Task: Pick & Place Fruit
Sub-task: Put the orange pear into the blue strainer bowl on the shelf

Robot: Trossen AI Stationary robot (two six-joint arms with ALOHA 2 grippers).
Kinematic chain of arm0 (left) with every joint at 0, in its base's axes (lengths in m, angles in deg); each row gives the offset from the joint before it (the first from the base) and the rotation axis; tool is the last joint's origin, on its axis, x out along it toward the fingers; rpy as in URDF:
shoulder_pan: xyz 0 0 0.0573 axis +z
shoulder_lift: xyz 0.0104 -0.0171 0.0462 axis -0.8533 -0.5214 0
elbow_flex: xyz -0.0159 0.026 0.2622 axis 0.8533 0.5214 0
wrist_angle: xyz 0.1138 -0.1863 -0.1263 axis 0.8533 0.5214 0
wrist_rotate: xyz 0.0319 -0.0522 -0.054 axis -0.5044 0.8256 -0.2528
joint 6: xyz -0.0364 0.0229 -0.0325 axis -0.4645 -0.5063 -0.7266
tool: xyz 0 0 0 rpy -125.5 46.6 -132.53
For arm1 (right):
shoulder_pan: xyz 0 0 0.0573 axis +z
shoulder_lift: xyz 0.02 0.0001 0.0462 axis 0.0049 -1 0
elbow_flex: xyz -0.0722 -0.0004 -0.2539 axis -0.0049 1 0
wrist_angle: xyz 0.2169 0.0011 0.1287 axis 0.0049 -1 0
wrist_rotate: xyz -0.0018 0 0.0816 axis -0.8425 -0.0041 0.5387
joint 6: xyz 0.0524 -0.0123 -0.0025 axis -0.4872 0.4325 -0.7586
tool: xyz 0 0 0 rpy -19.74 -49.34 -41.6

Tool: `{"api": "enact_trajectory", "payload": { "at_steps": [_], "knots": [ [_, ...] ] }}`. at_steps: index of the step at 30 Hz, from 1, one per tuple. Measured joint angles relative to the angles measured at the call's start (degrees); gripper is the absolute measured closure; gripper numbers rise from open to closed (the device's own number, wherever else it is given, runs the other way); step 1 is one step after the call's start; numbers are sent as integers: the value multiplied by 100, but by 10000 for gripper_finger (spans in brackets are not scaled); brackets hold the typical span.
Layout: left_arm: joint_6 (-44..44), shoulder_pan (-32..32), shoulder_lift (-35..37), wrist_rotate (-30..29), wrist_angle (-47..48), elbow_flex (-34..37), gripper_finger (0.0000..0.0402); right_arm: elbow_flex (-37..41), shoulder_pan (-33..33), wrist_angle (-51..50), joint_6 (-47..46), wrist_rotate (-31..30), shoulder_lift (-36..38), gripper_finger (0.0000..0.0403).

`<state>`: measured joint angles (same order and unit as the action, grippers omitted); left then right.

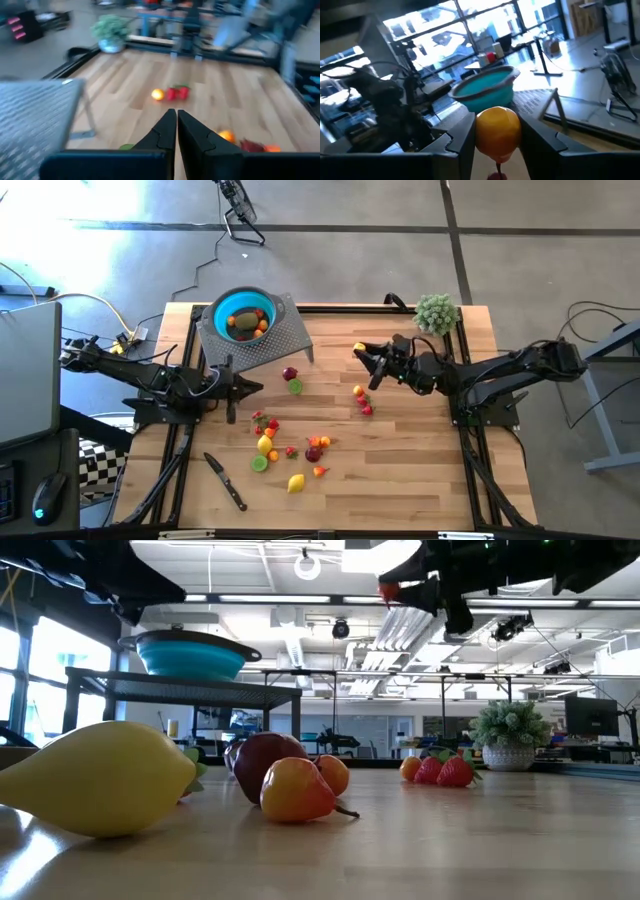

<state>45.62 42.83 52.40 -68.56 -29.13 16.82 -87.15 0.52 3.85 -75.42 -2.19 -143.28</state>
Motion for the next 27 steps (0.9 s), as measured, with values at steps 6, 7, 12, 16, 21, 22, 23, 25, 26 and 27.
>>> {"api": "enact_trajectory", "payload": {
  "at_steps": [6, 7, 12, 16, 21, 22, 23, 25, 26, 27],
  "knots": [
    [-730, 4, -2, -445, 50, 2, 389, 0, 0, 906, 398, 460, -457, 272],
    [-754, 2, -6, -334, 29, 2, 389, 0, 0, 996, 427, 508, -507, 271],
    [-982, 2, -34, -68, -295, 2, 389, -28, 0, 1316, 528, 711, -738, 271],
    [-984, 2, -150, -38, -314, 2, 389, -227, 7, 1318, 669, 742, -875, 271],
    [-859, 1, -485, -272, -312, 2, 389, -625, 38, 1311, 950, 1017, -1205, 270],
    [-784, 2, -561, -369, -318, 2, 389, -725, 41, 1310, 982, 1074, -1276, 270],
    [-701, 2, -629, -459, -329, 2, 389, -797, 46, 1301, 1013, 1146, -1328, 270],
    [-657, 4, -758, -528, -441, 2, 389, -940, 46, 1301, 1080, 1290, -1464, 270],
    [-646, 2, -804, -528, -554, 4, 389, -999, 46, 1296, 1109, 1331, -1524, 270],
    [-624, 3, -839, -530, -681, 4, 387, -1047, 46, 1283, 1121, 1340, -1578, 270]
  ]
}}
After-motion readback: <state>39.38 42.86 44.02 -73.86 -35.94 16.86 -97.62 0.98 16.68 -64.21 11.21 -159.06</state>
